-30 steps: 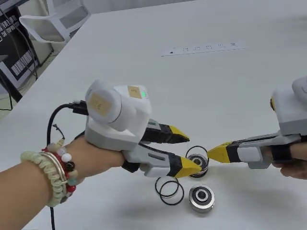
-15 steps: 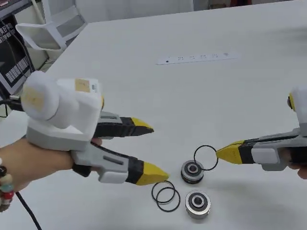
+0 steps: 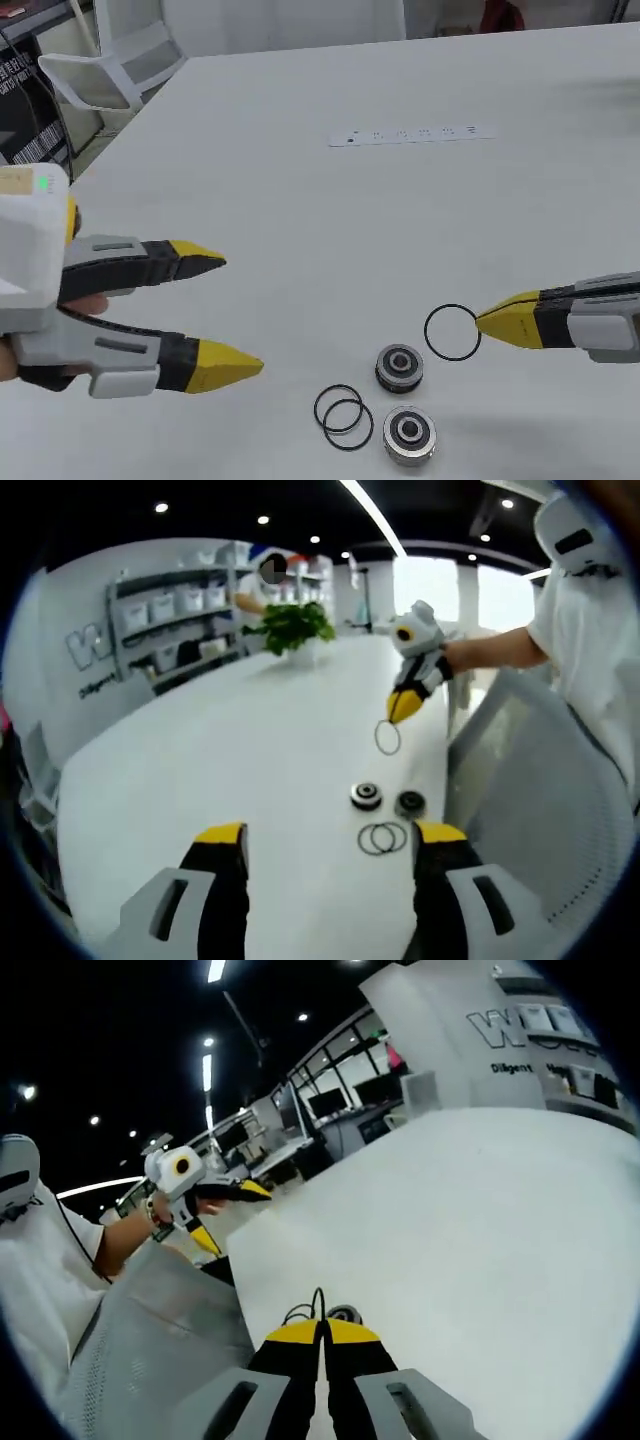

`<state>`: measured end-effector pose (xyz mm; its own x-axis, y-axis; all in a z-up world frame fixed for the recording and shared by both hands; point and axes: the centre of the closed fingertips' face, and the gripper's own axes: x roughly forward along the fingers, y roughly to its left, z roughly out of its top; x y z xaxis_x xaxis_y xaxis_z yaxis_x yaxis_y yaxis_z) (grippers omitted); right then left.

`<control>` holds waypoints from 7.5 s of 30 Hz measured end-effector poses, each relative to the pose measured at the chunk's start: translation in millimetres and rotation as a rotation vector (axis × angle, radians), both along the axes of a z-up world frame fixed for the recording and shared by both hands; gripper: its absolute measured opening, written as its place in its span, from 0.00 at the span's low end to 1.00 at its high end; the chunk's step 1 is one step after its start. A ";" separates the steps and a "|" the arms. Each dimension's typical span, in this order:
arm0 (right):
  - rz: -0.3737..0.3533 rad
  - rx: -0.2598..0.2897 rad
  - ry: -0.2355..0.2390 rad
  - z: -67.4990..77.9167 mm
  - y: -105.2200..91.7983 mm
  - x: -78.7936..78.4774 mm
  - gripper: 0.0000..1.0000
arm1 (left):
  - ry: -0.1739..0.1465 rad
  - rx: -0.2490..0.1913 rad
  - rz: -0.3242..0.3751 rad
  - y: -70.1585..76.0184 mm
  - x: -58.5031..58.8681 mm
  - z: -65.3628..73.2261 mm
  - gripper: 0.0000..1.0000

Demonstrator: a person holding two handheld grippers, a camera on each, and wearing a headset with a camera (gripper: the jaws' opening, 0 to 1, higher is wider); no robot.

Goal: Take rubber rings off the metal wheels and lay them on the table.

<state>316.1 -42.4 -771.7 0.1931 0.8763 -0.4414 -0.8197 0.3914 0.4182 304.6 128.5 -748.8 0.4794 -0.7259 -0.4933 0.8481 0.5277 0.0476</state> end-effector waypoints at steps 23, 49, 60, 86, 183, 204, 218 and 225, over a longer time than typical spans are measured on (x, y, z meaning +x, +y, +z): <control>0.202 -0.103 -0.150 22.7 21.4 -15.9 0.00 | 0.023 -0.041 0.174 43.9 -33.7 -2.6 0.71; 0.407 -0.184 -0.163 -14.3 82.1 -29.9 0.00 | 0.008 -0.055 0.244 56.4 -44.9 -4.7 0.70; 0.417 -0.237 -0.118 -47.6 91.2 -30.7 0.00 | 0.009 -0.070 0.262 58.9 -46.2 -4.6 0.70; 0.406 -0.321 -0.109 -81.7 88.6 -18.0 0.00 | 0.023 -0.060 0.272 64.5 -49.3 -11.6 0.69; 0.118 -0.197 -0.176 -68.7 18.9 3.2 0.29 | -0.114 0.011 -0.133 -79.1 19.2 16.9 0.66; 0.155 -0.217 -0.175 -82.9 31.6 5.1 0.27 | -0.036 0.060 -0.224 -135.0 30.8 -41.5 0.55; 0.125 -0.202 -0.138 -92.3 35.8 7.9 0.26 | 0.046 0.144 -0.238 -135.3 35.7 -88.1 0.32; 0.129 -0.194 -0.143 -94.7 39.3 7.4 0.22 | 0.059 0.143 -0.253 -135.0 29.9 -95.3 0.23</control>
